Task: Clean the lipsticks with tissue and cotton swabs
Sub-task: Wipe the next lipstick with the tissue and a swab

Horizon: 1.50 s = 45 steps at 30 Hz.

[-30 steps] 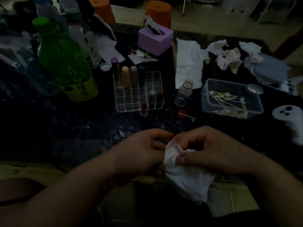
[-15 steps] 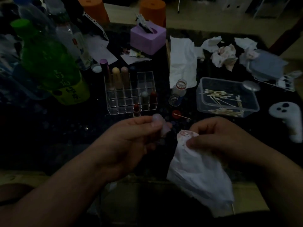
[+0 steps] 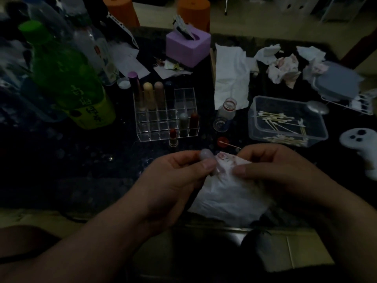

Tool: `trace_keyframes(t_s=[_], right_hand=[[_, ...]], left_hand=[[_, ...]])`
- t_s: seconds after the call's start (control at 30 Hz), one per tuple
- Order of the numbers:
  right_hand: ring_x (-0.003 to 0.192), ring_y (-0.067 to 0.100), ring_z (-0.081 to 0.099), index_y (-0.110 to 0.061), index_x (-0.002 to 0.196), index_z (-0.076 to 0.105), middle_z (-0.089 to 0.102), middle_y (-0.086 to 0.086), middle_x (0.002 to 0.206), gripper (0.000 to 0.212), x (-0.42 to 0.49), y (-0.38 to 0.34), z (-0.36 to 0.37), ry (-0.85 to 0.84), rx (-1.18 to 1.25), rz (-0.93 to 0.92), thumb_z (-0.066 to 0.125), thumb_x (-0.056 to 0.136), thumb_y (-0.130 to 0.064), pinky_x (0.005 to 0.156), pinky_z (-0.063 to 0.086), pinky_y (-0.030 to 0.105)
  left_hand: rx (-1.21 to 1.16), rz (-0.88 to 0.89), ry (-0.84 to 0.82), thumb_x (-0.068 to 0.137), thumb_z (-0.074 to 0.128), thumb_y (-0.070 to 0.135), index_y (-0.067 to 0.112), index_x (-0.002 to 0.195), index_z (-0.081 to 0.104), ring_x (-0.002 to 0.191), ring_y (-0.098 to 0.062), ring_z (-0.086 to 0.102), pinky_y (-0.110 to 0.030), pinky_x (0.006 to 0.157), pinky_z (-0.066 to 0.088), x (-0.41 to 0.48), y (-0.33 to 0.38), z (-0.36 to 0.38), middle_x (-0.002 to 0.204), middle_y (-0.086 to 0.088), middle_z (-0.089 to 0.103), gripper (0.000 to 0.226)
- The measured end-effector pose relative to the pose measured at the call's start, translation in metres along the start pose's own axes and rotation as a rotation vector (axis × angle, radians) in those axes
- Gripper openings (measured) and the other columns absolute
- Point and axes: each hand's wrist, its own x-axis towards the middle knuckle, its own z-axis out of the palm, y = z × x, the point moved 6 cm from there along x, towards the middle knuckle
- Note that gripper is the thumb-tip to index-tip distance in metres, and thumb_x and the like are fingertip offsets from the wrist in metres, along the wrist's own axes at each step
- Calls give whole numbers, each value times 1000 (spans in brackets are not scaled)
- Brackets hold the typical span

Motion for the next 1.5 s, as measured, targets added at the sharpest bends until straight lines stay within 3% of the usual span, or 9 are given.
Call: trace_keyframes(t_s=[0.1,0.23,0.4,0.53,0.6,0.7,0.8,0.97,1.5], right_hand=[[78,28,70,-1,96,74,72,18,90,56,-6,5,5,-29,367,28,93,51,-30,66,58,32],[100,29,71,-3,107,75,71,19,113,36,-14,5,32,-130,610,29,72,74,-18,79,59,34],[102,35,69,5,113,68,69,27,113,32,-5,25,30,105,571,60,60,84,-5,86,58,37],[70,19,69,-11,80,73,75,9,78,5,-12,11,11,417,81,-84,73,80,-16,57,56,25],[61,13,65,-16,71,69,71,2,69,20,-17,-3,5,552,-282,-232,79,74,-33,54,53,23],[61,7,65,-19,72,70,70,-6,69,13,-21,-15,7,610,-437,-406,82,76,-21,55,48,13],[67,5,65,-19,77,73,68,-8,71,7,-23,-20,13,610,-563,-541,79,80,-17,59,46,9],[74,12,67,-11,83,74,71,-3,80,11,-29,-28,27,486,-691,-731,79,80,-2,64,53,33],[89,2,70,-11,95,76,74,-7,99,14,-29,-29,41,329,-860,-887,77,81,-9,75,57,24]], left_hand=[[-75,0,-36,85,68,23,7,88,66,91,-27,70,-37,75,57,-2,1,2,98,-14,70,16],[-144,19,10,87,62,22,9,82,63,81,-21,70,-31,68,57,-2,1,2,87,-9,69,13],[-136,-42,11,83,70,23,8,89,68,99,-29,69,-36,82,58,0,-12,-2,104,-17,70,16],[-125,-74,99,82,69,22,14,76,68,86,-17,63,-32,88,49,-1,-12,-5,84,-2,66,10],[-160,-87,172,83,61,23,16,74,67,75,-12,55,-29,79,41,-2,-9,-7,78,1,62,13],[-271,-104,157,85,58,19,12,83,61,69,-10,48,-23,70,40,-1,-6,-3,77,-1,60,8],[-368,-123,133,87,59,15,9,94,62,67,-9,54,-20,63,50,0,-8,-1,79,-2,62,10],[-354,-123,164,86,62,20,6,83,75,65,-9,59,-19,61,55,-1,-8,-1,81,-4,66,19],[-60,-69,129,86,63,29,10,93,75,57,-9,50,-21,51,45,-4,-3,-6,74,-3,61,24]])
